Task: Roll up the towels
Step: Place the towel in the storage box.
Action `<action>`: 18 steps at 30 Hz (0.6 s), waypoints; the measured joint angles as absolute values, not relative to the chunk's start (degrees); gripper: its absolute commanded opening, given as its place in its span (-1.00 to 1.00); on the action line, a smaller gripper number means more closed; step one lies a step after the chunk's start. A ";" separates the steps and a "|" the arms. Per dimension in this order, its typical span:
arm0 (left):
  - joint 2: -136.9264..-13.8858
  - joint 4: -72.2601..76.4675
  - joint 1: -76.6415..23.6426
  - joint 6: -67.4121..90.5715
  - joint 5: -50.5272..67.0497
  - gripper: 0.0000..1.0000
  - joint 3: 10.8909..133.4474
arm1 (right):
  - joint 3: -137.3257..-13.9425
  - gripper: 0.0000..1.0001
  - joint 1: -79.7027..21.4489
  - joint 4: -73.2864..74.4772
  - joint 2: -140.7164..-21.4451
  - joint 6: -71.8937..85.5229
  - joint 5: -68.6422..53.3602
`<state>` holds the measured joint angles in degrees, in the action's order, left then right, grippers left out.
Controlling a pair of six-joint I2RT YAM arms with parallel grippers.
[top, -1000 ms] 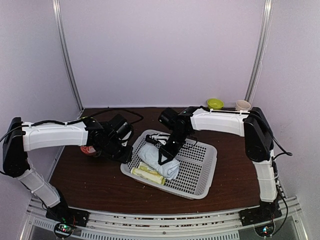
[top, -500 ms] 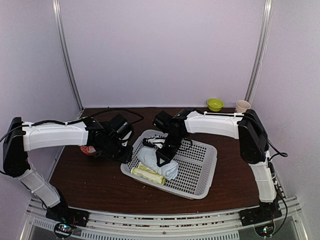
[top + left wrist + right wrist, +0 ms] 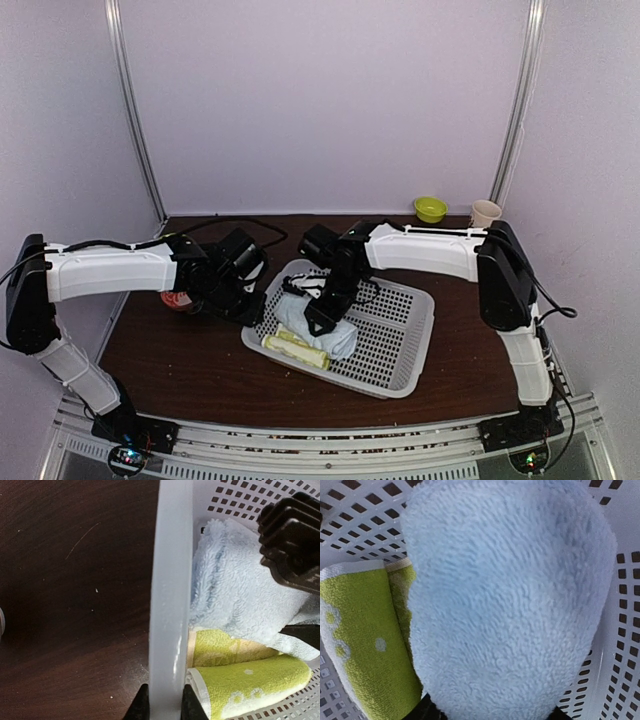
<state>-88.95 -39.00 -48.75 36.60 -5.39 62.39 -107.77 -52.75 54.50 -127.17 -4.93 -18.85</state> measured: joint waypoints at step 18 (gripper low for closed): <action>-89.49 -36.93 -48.99 36.62 -5.32 -1.00 62.39 | -107.42 -0.09 -52.71 51.66 -117.86 -1.56 -17.26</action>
